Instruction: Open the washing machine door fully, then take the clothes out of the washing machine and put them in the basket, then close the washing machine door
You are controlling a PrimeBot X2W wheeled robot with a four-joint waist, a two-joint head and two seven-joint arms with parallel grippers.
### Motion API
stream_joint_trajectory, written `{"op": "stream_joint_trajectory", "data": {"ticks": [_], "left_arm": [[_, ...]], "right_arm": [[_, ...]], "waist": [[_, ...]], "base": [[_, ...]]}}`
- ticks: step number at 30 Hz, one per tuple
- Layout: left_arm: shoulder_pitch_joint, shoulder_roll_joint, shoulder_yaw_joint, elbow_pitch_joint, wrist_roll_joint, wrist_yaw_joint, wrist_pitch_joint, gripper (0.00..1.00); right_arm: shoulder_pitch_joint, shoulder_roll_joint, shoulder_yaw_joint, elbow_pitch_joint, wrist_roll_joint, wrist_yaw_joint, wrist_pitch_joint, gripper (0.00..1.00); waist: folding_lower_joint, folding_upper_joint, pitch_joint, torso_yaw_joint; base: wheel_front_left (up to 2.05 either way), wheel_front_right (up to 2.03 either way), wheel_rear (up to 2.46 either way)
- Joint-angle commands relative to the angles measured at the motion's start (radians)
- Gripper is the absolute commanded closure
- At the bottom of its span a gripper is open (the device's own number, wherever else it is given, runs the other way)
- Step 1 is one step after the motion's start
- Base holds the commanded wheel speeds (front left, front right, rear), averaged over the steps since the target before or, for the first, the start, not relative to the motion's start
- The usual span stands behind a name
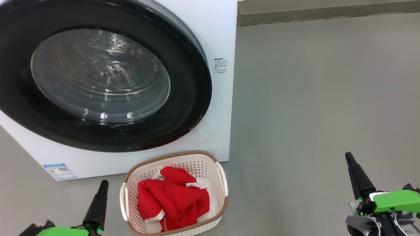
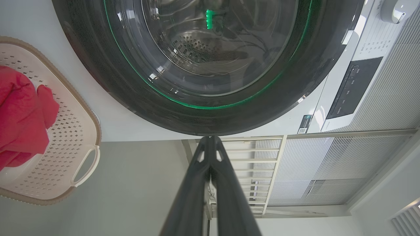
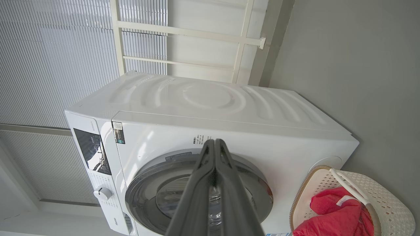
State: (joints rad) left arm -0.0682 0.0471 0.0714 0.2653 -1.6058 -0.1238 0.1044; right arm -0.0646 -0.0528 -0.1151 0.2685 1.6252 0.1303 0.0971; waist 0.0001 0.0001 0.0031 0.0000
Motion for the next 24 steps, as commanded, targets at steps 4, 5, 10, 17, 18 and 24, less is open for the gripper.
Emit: {"op": "stream_joint_trajectory", "data": {"ticks": [4,5,10,17,18,24], "left_arm": [[-0.039,0.008,0.037,-0.02,-0.007,-0.007,0.005,1.0],[-0.039,0.008,0.037,-0.02,-0.007,-0.007,0.005,1.0],[-0.039,0.007,0.038,-0.02,-0.007,-0.007,0.005,1.0],[-0.039,0.007,0.038,-0.02,-0.006,-0.007,0.006,1.0],[-0.039,0.007,0.038,-0.02,-0.006,-0.007,0.006,1.0],[-0.039,0.006,0.039,-0.02,-0.006,-0.007,0.006,1.0]], "right_arm": [[-0.042,-0.008,0.016,-0.025,-0.005,0.0,0.005,1.0],[-0.042,-0.008,0.015,-0.025,-0.005,0.0,0.005,1.0],[-0.042,-0.007,0.014,-0.024,-0.006,0.0,0.006,1.0],[-0.042,-0.006,0.013,-0.024,-0.007,0.0,0.007,1.0],[-0.042,-0.006,0.013,-0.024,-0.007,0.0,0.007,1.0],[-0.042,-0.005,0.012,-0.024,-0.008,0.0,0.008,1.0]], "waist": [[-0.0001,-0.0001,0.0,0.0],[-0.0001,-0.0001,0.0,0.0],[-0.0001,-0.0001,0.0,0.0],[-0.0001,-0.0001,0.0,0.0],[-0.0001,-0.0001,0.0,0.0],[-0.0001,-0.0001,0.0,0.0]], "base": [[0.0,0.0,0.0],[0.0,0.0,0.0],[0.0,0.0,0.0],[0.0,0.0,0.0],[0.0,0.0,0.0],[0.0,0.0,0.0]]}}
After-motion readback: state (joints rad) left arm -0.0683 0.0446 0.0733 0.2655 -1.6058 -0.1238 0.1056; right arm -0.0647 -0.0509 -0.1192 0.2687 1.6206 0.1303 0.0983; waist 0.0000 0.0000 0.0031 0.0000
